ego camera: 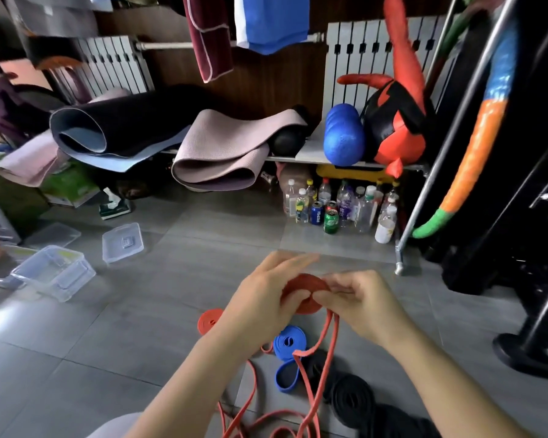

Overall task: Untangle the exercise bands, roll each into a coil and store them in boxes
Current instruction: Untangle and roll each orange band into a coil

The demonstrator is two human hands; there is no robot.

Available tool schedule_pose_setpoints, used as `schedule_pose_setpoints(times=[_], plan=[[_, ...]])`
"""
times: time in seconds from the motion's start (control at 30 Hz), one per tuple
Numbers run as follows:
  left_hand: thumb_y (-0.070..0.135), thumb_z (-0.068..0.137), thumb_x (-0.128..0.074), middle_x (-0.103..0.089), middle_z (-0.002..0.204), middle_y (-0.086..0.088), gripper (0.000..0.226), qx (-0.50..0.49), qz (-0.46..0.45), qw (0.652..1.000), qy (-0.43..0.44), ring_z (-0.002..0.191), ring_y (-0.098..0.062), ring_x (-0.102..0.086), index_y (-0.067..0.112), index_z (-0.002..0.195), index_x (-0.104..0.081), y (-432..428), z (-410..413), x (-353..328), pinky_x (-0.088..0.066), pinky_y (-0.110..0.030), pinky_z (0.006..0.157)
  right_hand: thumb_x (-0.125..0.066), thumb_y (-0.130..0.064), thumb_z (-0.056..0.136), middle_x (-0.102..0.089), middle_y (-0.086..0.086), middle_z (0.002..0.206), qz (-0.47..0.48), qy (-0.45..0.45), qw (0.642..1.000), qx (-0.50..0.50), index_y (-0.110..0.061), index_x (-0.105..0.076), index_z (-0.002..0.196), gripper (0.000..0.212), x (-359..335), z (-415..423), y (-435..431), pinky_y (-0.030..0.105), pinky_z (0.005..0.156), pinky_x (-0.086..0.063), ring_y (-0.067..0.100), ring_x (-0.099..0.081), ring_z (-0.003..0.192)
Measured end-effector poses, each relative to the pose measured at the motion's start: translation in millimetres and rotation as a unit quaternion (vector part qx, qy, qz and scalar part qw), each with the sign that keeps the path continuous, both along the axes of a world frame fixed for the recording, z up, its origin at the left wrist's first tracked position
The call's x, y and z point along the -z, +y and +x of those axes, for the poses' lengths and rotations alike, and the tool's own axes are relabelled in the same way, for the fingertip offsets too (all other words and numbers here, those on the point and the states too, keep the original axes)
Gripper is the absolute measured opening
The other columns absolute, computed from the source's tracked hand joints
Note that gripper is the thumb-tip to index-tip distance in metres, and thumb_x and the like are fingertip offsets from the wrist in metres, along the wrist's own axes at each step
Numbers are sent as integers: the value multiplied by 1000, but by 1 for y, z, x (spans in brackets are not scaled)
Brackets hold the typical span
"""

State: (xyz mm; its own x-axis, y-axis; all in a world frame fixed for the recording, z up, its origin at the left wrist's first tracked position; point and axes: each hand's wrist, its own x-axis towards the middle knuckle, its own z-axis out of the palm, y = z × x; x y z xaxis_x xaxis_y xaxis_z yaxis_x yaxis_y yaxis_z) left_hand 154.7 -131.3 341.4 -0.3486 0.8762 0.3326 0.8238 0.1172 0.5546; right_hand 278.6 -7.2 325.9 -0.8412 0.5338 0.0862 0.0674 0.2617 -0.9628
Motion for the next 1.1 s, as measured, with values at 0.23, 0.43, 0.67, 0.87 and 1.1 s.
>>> schedule_pose_setpoints(times=[0.23,0.43,0.67,0.87,1.1], plan=[[5,82,-68,-63,90,23,42,-70,122,985,-102,89,1,-60,38,108,-67,1,5,-7,-44,-9,82,-76,-9,73,-73,-16,77,-11,72,997,38,-38,-69,80,31,-23,0,0,9,66,-50,2,-69,74],[-6,81,-65,-74,85,11,46,-82,258,901,-338,81,-8,-70,37,97,-67,-4,18,-29,-55,-23,71,-75,-12,74,-74,-11,77,-40,88,994,56,-26,-71,85,18,-39,0,-13,10,64,-49,5,-70,75],[11,83,-68,-64,97,21,33,-83,131,975,-162,94,2,-60,41,96,-61,-36,24,-56,-52,-17,78,-71,-5,77,-74,-7,74,-23,37,999,18,-20,-72,88,19,-58,20,-30,15,67,-54,7,-70,71],[22,85,-66,-64,103,19,34,-5,-69,996,63,94,8,-50,29,119,-63,-64,20,-107,-40,-6,74,-74,-18,79,-71,-12,76,193,-55,979,-33,-25,-73,88,12,-86,22,-50,26,73,-55,5,-67,74],[0,82,-67,-74,83,8,30,-27,98,966,-239,80,-10,-70,29,90,-71,-79,34,-136,-57,-25,67,-75,-6,75,-74,-10,80,70,110,991,-14,-38,-72,78,32,-125,32,-61,16,68,-54,8,-70,76]])
